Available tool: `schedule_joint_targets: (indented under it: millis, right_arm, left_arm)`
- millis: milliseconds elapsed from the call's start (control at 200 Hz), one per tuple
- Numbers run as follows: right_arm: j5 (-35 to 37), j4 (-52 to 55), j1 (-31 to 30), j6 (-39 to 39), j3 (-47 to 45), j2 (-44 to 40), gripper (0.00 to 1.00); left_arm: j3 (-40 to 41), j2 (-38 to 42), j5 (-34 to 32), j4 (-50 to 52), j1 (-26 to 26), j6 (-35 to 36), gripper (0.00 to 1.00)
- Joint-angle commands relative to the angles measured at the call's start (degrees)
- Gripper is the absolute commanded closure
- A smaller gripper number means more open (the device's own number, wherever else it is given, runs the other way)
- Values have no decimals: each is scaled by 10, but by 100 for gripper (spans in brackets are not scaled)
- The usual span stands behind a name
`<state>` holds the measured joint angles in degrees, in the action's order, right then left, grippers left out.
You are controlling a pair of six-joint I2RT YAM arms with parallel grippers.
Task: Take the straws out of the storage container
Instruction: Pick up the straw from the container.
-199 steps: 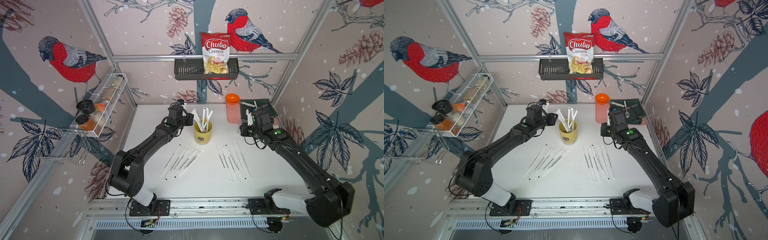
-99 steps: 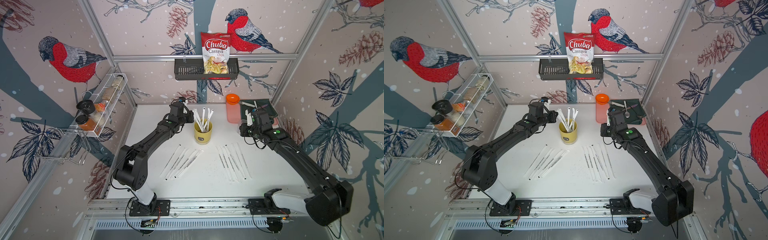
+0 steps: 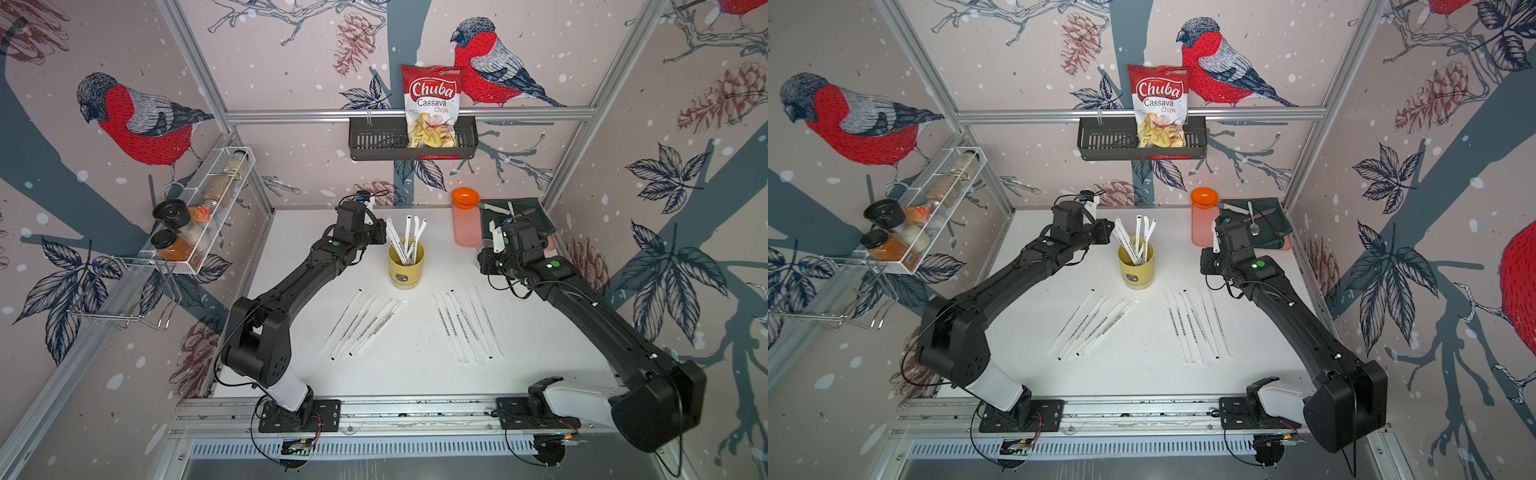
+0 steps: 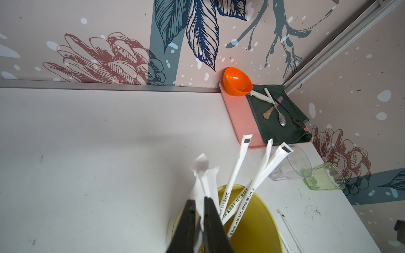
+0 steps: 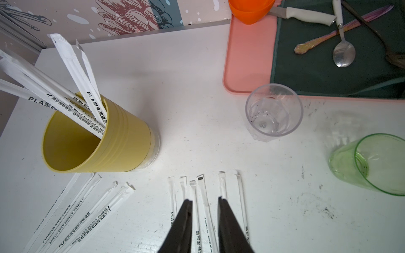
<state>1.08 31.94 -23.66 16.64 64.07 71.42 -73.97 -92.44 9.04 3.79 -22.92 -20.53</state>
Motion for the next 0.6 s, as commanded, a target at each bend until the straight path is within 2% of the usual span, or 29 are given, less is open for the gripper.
schedule_joint_targets:
  millis: [0, 335, 595]
  right_arm:
    - [-5, -11, -4, 2, -1, 0, 75]
    - [-7, -16, -19, 6, -1, -1, 75]
    - [-4, -18, -28, 7, -8, -9, 75]
  left_arm:
    - [-8, 12, 3, 10, 0, 15, 90]
    - [-47, 51, -26, 72, -7, 46, 93]
    - [-54, 82, -89, 92, -11, 81, 92]
